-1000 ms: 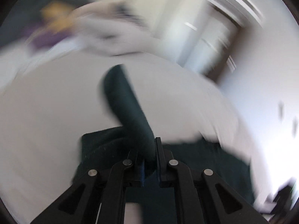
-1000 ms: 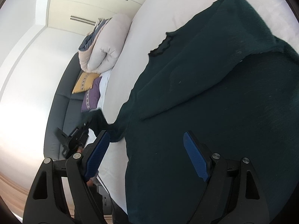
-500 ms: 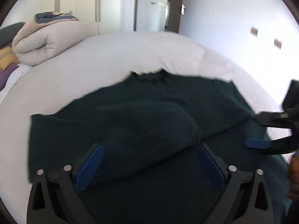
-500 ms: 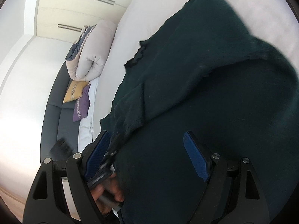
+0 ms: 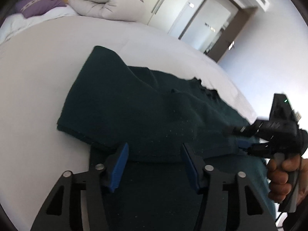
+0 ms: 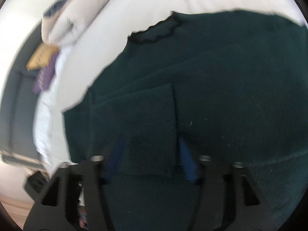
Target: Fold small clothes
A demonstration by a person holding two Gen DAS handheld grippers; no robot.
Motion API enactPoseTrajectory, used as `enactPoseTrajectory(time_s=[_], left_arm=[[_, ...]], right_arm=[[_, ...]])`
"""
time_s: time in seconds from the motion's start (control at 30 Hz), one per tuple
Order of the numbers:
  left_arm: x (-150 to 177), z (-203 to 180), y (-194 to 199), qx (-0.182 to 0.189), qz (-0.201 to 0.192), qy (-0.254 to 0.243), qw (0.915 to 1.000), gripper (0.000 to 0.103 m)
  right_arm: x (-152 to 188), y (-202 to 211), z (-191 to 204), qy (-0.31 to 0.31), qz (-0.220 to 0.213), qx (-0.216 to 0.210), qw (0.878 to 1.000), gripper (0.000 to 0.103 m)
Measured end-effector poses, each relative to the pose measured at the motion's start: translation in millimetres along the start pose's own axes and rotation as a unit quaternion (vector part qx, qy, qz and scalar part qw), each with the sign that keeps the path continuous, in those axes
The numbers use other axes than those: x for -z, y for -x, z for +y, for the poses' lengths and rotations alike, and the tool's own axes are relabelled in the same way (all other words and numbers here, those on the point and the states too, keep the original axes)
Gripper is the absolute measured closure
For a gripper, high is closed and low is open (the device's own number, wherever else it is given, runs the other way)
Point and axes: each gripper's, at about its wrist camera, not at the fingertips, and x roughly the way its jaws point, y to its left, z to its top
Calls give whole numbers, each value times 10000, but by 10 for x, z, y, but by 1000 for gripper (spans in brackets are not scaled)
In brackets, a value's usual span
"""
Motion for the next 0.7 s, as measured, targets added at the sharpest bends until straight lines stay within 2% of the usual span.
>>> enactPoseTrajectory(time_s=[0.03, 0.1, 0.2, 0.3, 0.47, 0.57, 0.7], left_arm=[[-1, 16, 0, 16, -1, 30, 10000, 45], [8, 42, -7, 36, -6, 43, 10000, 45], [38, 94, 54, 156, -113, 148, 9997, 45], [40, 149, 112, 259, -217, 324, 9989, 45], [33, 223, 221, 204, -396, 558, 9974, 42], [31, 273, 251, 205, -497, 697, 9961, 40], [-31, 375, 317, 81, -576, 929, 9940, 40]], right_arm=[[-15, -22, 32, 76, 19, 67, 9999, 70], [-11, -13, 60, 150, 34, 105, 9998, 82], [-31, 92, 82, 338, -99, 258, 9990, 92], [-10, 227, 157, 630, -320, 426, 9966, 94], [-28, 507, 135, 900, -709, 821, 9900, 95], [-82, 650, -44, 803, -813, 901, 9894, 95], [-129, 711, -350, 771, -908, 1316, 9841, 95]])
